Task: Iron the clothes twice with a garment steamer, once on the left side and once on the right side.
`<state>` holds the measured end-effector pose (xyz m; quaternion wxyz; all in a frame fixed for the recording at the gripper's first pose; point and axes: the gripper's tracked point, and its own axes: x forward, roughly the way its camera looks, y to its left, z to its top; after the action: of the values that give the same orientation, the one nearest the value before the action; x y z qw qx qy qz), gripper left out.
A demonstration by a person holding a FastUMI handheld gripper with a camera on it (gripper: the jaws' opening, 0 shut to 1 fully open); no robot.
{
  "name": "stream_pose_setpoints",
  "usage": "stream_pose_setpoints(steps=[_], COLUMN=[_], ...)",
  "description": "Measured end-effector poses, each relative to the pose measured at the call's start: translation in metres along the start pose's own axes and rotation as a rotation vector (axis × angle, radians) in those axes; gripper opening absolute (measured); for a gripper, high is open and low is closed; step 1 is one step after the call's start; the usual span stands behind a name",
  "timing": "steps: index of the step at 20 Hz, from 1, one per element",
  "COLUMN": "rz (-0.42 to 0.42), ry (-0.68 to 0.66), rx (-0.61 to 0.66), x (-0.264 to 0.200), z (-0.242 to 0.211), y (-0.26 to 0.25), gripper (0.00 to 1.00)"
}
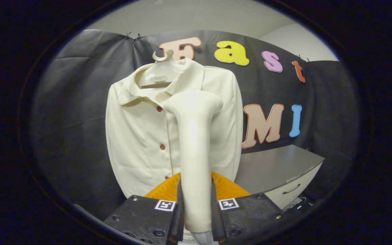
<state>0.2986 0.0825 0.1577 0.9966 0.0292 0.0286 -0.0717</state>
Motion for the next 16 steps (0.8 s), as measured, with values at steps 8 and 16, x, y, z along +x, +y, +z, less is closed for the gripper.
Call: stream_pose_setpoints(steps=[8, 16], rz=[-0.012, -0.021], ry=[0.086, 0.194], rx=[-0.008, -0.022], x=[0.038, 0.060], z=[-0.046, -0.105], y=[-0.004, -0.015], gripper=[0.32, 0.32])
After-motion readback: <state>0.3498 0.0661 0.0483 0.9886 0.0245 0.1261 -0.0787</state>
